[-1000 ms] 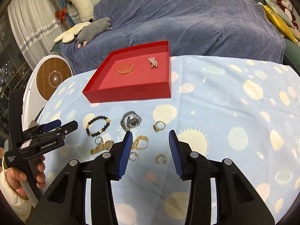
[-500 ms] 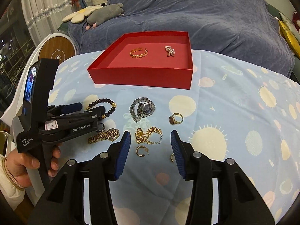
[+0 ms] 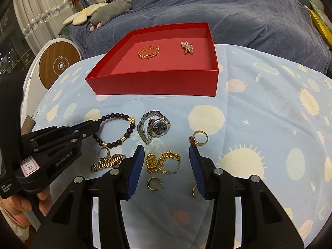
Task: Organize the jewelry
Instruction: 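Move the left tool to the black bead bracelet and grasp it, then grasp the silver watch with the right tool while the left tool holds the bracelet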
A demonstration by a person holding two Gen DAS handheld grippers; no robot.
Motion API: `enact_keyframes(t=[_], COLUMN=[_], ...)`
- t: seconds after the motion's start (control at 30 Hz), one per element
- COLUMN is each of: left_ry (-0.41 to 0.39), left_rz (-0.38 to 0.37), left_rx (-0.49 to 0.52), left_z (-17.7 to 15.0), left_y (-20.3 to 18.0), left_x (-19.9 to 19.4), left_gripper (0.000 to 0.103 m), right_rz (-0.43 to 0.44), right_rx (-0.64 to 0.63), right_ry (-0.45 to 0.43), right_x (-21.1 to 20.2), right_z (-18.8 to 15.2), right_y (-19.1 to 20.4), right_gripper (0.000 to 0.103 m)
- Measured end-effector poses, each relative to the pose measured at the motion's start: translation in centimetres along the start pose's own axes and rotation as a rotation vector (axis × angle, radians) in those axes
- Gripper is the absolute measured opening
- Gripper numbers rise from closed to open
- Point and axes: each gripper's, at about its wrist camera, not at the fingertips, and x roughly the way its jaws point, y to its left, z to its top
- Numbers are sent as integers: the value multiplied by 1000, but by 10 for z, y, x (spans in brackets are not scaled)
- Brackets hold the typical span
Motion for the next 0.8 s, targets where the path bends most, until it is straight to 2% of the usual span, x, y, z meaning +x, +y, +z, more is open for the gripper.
enact_keyframes(t=[0.3,0.43,0.8], left_ry=[-75,-97,-74], left_rz=[-43,-35,-8], left_rx=[-56,-68,-51], left_z=[10,13,9], left_y=[20,26,22], left_x=[-40,-50,-41], left_gripper=[5,5,5], right_rz=[17,4,-23], right_rx=[-15,-28,-67], right_ry=[-17,-16,2], right_x=[12,21,39], right_z=[15,18,18], right_y=[5,7,14], right_gripper=[43,43,41])
